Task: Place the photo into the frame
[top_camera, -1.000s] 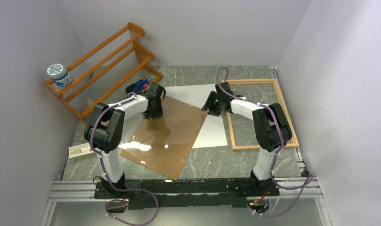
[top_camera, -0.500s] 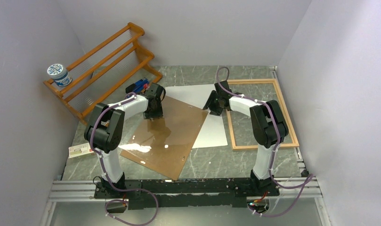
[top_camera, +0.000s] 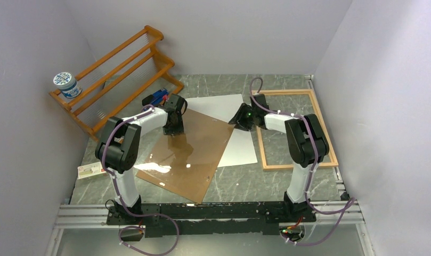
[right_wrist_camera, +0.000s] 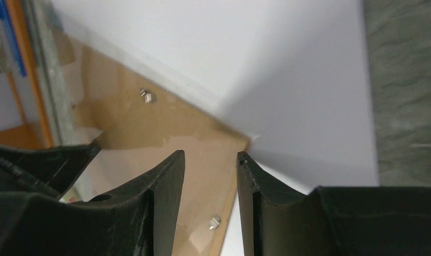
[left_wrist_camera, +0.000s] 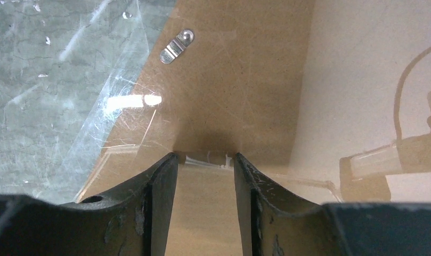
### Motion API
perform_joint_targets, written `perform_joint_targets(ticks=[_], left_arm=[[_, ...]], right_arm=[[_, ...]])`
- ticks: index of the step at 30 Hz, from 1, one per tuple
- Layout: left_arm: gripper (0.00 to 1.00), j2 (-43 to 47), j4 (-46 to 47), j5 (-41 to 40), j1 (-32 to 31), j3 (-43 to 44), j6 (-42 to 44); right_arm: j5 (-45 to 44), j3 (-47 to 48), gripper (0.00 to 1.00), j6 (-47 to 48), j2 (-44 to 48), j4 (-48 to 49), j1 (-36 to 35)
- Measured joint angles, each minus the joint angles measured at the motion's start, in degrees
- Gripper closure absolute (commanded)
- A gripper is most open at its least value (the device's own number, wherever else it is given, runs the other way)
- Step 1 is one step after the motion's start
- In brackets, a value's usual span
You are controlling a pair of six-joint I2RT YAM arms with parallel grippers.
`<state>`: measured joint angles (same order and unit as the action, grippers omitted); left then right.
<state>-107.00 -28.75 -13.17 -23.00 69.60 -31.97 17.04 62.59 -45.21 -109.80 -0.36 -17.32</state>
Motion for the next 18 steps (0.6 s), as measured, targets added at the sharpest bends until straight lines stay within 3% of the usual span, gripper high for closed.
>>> perform_joint_targets(ticks=[18], left_arm=[[0.56,-0.1,0.0,1.4,0.0,0.0,-0.8]], right_arm=[[15.4,-5.5,0.53,-2.7,2.1,13.6,-1.2]])
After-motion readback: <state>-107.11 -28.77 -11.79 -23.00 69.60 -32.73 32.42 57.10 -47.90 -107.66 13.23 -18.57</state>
